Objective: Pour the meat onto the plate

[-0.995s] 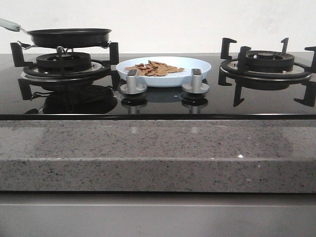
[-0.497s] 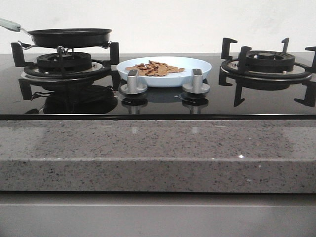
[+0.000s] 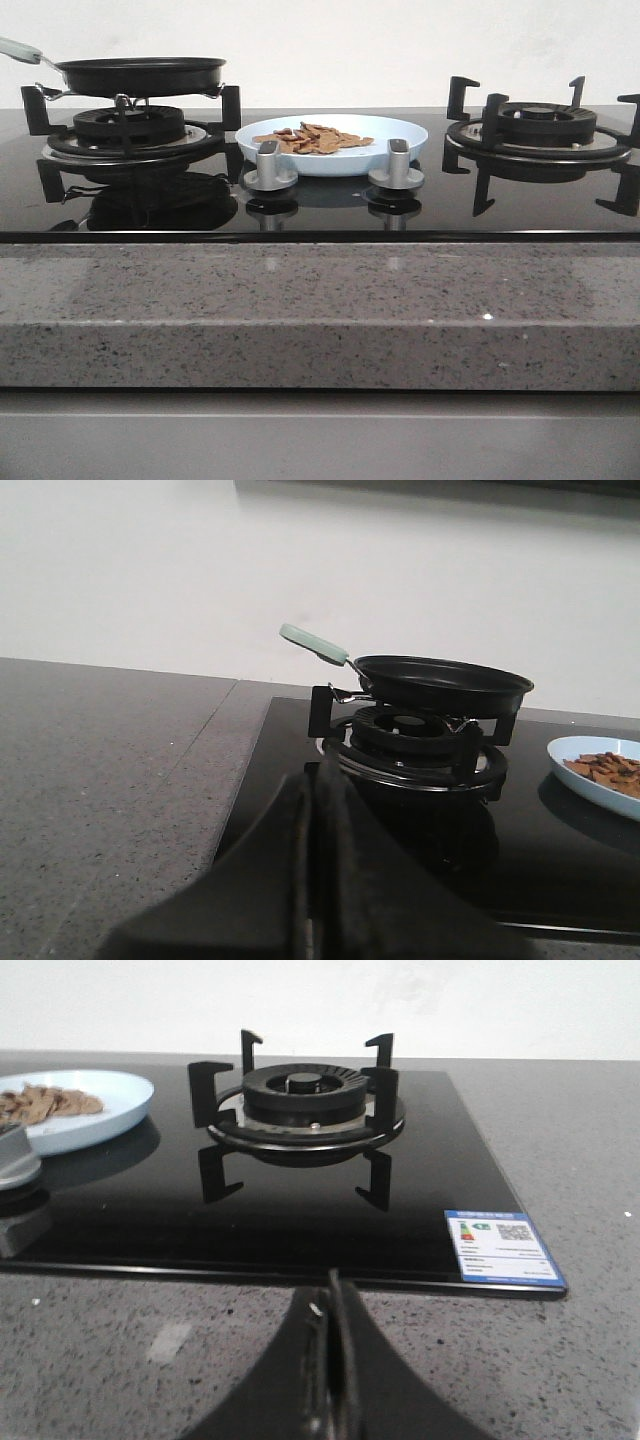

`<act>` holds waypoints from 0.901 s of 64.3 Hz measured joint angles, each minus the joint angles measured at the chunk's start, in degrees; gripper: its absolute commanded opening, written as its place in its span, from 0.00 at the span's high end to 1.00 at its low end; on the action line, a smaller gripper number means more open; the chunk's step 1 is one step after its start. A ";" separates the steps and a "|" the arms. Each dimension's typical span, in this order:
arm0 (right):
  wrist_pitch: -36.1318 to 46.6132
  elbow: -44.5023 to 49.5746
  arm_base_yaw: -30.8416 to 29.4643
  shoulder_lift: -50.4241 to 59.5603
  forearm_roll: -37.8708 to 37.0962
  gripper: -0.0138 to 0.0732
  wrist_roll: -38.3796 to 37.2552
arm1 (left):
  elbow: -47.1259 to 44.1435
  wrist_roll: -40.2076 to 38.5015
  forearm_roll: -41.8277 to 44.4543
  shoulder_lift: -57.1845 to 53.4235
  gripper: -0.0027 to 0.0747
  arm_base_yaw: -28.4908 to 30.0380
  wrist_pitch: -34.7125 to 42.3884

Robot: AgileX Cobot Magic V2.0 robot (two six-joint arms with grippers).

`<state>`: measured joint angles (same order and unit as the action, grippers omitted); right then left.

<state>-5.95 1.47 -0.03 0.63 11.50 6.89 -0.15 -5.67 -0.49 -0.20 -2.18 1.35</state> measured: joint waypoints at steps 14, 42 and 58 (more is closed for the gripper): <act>1.30 0.00 -0.80 0.00 -5.70 0.97 -6.50 | 0.00 0.00 0.00 0.00 0.99 0.00 0.00; 4.03 0.00 -0.80 0.00 -8.38 0.97 -7.70 | 0.00 0.00 0.00 0.00 0.99 0.00 0.00; 7.23 0.00 -0.80 0.00 -10.60 0.97 -11.78 | 0.00 0.00 0.00 0.00 0.99 0.00 0.00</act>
<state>1.28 1.47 -0.82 0.63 0.89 -4.89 -0.15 -5.67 -0.49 -0.20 -2.18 1.35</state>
